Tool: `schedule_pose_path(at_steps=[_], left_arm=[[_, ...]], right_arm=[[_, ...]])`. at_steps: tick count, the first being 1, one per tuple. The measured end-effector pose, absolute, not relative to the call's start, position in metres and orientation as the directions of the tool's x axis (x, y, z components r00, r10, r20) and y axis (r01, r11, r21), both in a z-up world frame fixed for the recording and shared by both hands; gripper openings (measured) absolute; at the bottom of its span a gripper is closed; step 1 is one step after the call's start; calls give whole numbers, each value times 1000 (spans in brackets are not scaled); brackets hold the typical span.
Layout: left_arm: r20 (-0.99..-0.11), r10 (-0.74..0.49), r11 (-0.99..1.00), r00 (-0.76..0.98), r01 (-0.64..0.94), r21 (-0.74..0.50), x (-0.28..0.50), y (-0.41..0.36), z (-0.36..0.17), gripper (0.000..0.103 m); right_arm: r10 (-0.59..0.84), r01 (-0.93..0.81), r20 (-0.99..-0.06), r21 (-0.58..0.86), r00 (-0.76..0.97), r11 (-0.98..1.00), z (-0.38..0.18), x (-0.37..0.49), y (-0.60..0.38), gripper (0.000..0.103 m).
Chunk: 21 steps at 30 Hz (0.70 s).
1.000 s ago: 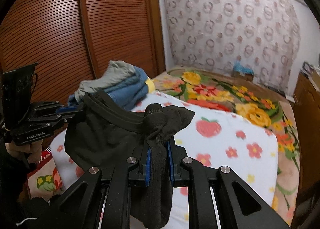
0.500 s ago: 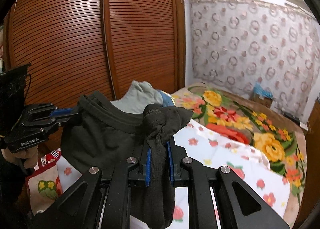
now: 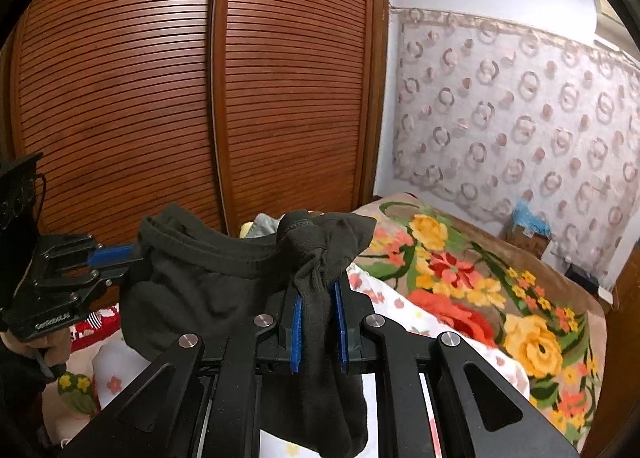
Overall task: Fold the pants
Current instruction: 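Lift the folded shirt with both tools and carry it onto the clothes stack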
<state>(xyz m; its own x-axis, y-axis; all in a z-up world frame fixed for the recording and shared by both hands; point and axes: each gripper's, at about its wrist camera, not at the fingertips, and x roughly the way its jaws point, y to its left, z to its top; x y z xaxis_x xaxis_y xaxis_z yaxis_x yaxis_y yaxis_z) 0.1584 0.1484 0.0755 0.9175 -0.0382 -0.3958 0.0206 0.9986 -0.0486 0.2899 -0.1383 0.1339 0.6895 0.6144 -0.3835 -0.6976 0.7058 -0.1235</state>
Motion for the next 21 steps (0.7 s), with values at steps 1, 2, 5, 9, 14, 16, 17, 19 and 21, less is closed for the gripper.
schedule_pose_path(at_steps=[1,2,5,9,14,16,17,19,21], left_arm=[[-395,-35,999,918,16,-51,159,151,75,15],[-394,-30,998,918,9,-55,159,154,74,15],[-396,-14,998,918,-12,-63,160,164,72,15],[-419,-7,998,908,-22,-64,166,170,66,15],[-440,9,997,898,-44,-69,174,177,59,15],[-443,14,996,896,-53,-77,177,180,58,15],[-443,15,995,897,-56,-80,177,181,58,15],[-441,17,994,897,-61,-86,177,182,56,15],[-441,24,994,897,-68,-85,177,182,55,15]], right_arm=[[616,-700,-385,-128,688,702,134,295,-134,13],[617,-704,-388,-131,685,698,134,301,-128,13],[622,-715,-398,-141,674,685,133,318,-113,13],[623,-727,-415,-158,663,668,134,340,-98,13],[619,-733,-423,-189,661,654,133,359,-84,13],[613,-732,-429,-199,663,652,132,368,-75,13],[612,-732,-433,-202,662,650,132,372,-70,13],[611,-737,-439,-213,659,641,133,379,-59,13],[610,-742,-445,-228,655,631,134,385,-47,13]])
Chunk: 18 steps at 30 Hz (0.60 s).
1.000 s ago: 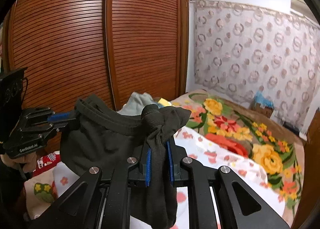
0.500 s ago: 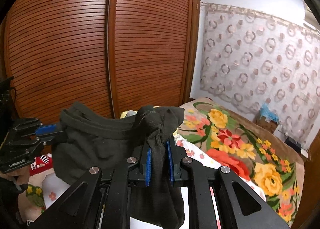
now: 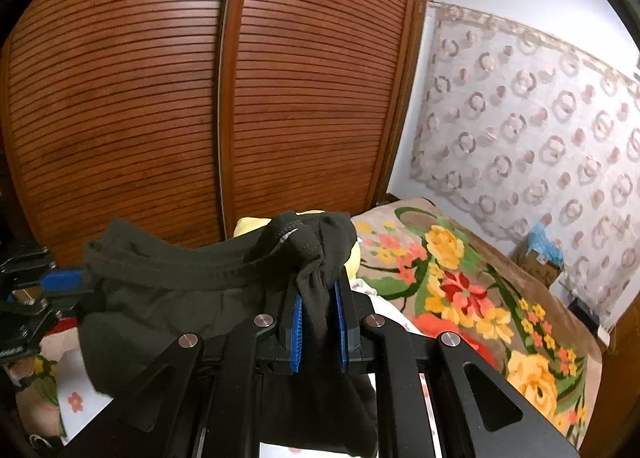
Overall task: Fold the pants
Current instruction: 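Lift the folded shirt with both tools and carry it onto the clothes stack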
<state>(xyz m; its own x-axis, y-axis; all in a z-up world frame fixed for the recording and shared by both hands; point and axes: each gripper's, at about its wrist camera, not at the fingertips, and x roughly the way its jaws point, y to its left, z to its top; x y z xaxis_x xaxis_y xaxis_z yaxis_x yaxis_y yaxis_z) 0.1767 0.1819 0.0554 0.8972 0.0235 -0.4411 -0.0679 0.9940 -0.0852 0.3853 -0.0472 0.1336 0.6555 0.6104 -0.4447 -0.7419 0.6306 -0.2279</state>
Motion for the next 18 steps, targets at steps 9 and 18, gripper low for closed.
schedule_pose_path(at_steps=[9,18], left_arm=[[-475,70,987,877,-129,-94,176,198,42,15],[-542,76,981,837,-159,-109,177,206,22,18]], right_arm=[[645,-788,-466,-241,606,567,125,414,-3,13],[598,-761,-508,-202,619,616,95,445,16,25]])
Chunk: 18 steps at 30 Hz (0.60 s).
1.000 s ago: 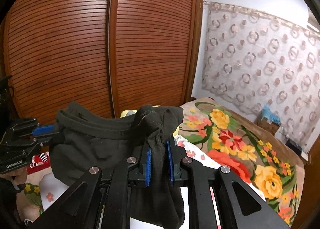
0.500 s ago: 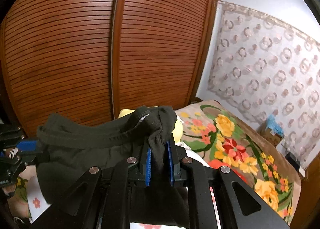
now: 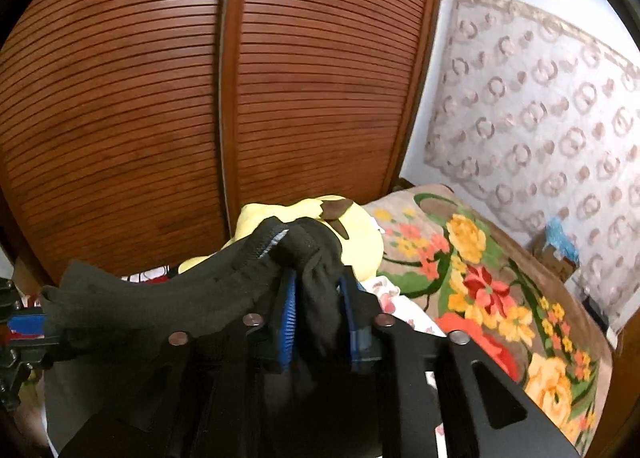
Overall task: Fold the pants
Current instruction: 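Lift the folded shirt with both tools and carry it onto the clothes stack, then lower the shirt onto the jeans stack and open both tools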
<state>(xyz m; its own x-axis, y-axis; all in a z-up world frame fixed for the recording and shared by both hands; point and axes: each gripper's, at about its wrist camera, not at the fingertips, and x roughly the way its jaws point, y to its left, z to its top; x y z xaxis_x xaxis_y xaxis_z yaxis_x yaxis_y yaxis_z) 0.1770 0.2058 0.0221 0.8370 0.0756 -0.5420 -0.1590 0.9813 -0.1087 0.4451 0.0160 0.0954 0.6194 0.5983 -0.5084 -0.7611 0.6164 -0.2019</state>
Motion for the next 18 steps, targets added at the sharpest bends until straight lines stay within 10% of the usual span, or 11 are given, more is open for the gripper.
schedule_pose_path(at_steps=[9,18], left_arm=[[-509,97,980,855,-171,-101,166,213,37,59],[-523,97,989,847,-143,-49,188,197,35,59]], right_arm=[[594,-717,-457,-153,662,680,118,436,-8,38],[690,-797,-460,-68,560,601,104,402,-24,38]])
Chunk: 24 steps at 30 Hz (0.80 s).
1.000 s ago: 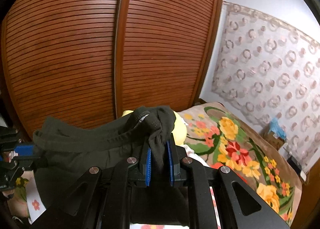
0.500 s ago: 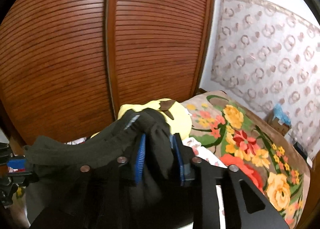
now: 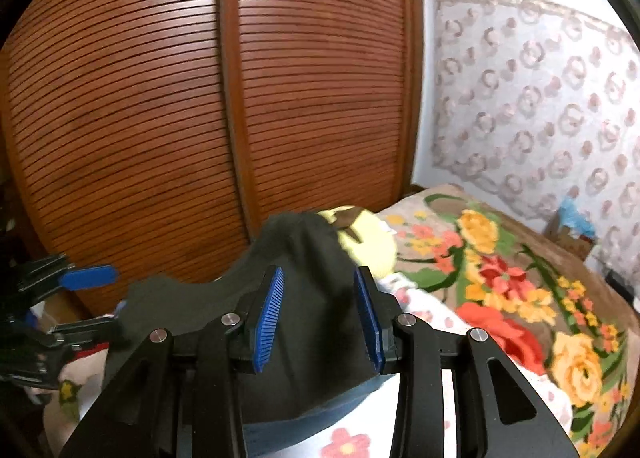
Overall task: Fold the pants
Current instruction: 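Lower the shirt onto the jeans stack and open both tools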
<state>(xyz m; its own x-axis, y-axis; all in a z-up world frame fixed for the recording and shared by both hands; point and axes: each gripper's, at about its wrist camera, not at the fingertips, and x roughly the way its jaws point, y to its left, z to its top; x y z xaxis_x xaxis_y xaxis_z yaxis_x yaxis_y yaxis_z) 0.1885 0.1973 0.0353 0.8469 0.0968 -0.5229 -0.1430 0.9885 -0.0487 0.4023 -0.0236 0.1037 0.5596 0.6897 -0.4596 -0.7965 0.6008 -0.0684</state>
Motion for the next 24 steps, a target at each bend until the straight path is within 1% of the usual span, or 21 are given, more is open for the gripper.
schedule_pose_path(at_steps=[6,9,12,17,24], left_arm=[[-585,125,983,801,-181,-37,201,206,9,59],[-602,114,980,791,-189,-62,203,214,-2,59],[-606,98,979,790,-187,-85,205,216,-6,60],[-605,104,978,789,-190,-81,204,214,-3,60],[-595,120,978,795,-198,-67,191,212,5,60]], right_arm=[[674,-791,-499,-40,545,610,82,422,-17,38],[664,-780,-517,-12,540,625,70,449,-19,38],[671,-782,-517,4,532,623,62,458,-12,38],[672,-770,-497,11,549,638,70,448,-12,38],[671,-759,-474,7,570,651,69,409,-22,38]])
